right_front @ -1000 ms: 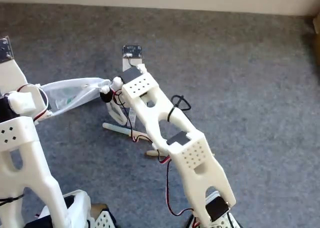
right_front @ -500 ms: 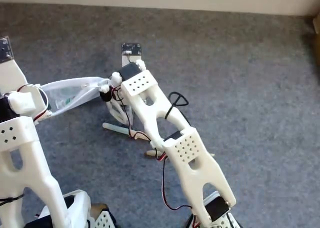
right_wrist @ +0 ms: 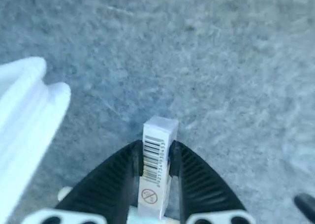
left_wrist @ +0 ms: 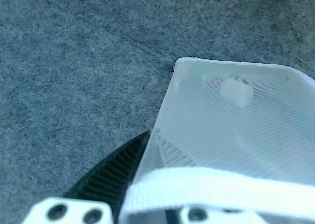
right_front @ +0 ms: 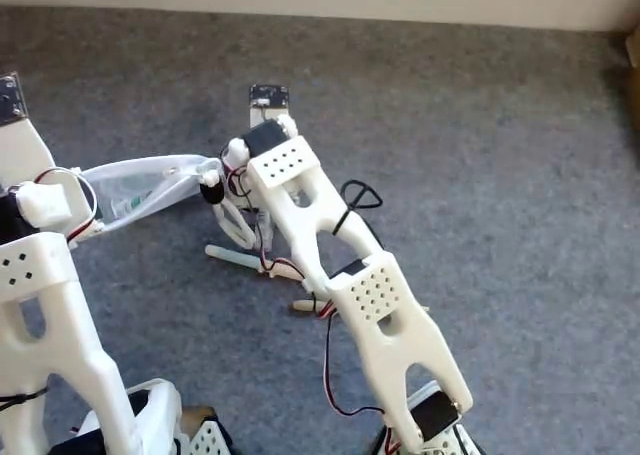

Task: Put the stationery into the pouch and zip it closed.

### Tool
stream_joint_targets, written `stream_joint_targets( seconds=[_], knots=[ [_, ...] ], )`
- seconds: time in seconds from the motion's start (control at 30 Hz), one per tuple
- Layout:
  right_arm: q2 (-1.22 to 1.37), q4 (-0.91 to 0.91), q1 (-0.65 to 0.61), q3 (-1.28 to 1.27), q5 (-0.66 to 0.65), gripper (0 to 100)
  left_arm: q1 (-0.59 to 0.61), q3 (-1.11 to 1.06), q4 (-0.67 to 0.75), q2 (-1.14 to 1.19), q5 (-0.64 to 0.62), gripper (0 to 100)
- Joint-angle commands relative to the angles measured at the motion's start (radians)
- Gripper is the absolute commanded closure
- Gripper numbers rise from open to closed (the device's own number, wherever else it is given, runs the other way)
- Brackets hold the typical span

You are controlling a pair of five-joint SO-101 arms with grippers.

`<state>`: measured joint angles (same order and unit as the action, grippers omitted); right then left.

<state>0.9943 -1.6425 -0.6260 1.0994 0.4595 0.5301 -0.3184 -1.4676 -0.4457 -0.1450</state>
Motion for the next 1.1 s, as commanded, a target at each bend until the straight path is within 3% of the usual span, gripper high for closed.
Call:
stream_joint_targets(
  seconds=[0.0,0.5,0.67,0.87,1.07],
  knots=[
    [-0.099,-0.082,0.030,0.120,-0.057,95.1,0.019,-0.015,0.014,0.021,-0.005,99],
    [-0.213,-0.122,0.104,0.265,-0.058,95.1,-0.056,-0.021,0.020,0.021,-0.005,99],
    [-0.314,-0.124,0.099,0.137,-0.187,95.1,-0.056,-0.022,0.034,0.021,-0.006,99],
    [-0.354,-0.104,0.097,-0.004,-0.195,94.7,-0.056,-0.022,0.034,0.021,-0.006,99],
    [-0.341,0.051,0.108,-0.016,-0.192,94.5,-0.056,-0.024,0.034,0.021,-0.006,99]
  ],
)
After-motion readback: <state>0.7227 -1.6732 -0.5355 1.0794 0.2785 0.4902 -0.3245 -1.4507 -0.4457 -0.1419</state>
